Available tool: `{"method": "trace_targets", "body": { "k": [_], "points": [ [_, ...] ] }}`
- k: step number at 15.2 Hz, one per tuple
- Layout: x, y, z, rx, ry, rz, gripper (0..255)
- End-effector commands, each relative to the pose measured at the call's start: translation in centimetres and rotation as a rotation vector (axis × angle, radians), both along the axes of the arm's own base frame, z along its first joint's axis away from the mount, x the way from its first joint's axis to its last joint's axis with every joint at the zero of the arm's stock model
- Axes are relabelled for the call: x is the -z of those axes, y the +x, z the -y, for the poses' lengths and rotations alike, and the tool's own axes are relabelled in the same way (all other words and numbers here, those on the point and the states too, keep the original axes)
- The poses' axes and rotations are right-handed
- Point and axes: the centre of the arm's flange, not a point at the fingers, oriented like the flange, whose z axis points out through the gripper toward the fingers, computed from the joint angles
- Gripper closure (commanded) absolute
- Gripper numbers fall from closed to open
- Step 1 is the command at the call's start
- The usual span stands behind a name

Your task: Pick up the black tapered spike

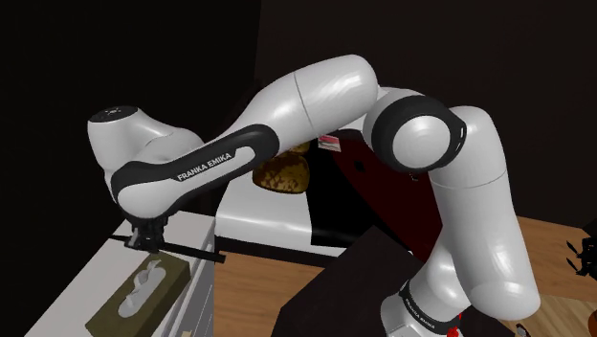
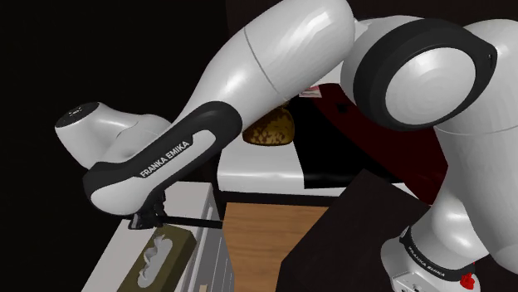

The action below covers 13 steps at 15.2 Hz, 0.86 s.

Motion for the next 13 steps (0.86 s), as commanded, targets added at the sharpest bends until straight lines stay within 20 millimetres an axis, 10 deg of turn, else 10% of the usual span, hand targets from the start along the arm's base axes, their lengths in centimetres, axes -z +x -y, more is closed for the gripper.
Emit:
{"method": "trace_targets", "body": {
  "k": [1,13],
  "points": [
    [-0.9,0.0,0.2,0.001,-0.003,-0.003,255],
    [-6.2,0.0,0.2,0.001,-0.003,-0.003,255]
  ]
}}
